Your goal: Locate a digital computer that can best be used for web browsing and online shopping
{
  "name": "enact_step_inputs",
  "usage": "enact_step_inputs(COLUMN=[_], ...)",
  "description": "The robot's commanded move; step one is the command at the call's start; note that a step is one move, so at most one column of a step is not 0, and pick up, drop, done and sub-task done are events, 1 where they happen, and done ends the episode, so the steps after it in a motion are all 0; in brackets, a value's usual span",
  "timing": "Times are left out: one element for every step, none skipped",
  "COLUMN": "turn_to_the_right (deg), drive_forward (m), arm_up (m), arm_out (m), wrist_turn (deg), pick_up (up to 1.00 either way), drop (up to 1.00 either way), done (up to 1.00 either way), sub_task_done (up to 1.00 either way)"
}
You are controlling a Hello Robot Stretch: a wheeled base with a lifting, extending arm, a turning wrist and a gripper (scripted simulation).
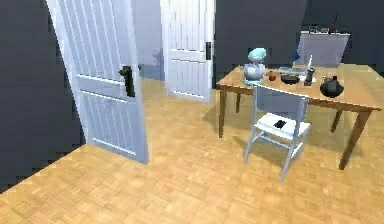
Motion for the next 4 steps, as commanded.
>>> enact_step_inputs(turn_to_the_right=[0.0,0.0,-3.0,0.0], drive_forward=[1.00,0.30,0.00,0.55], arm_up=[0.00,0.00,0.00,0.00], arm_out=[0.00,0.00,0.00,0.00], wrist_turn=[0.0,0.0,0.0,0.0], pick_up=[0.00,0.00,0.00,0.00], drop=[0.00,0.00,0.00,0.00], done=[0.00,0.00,0.00,0.00], sub_task_done=[0.00,0.00,0.00,0.00])
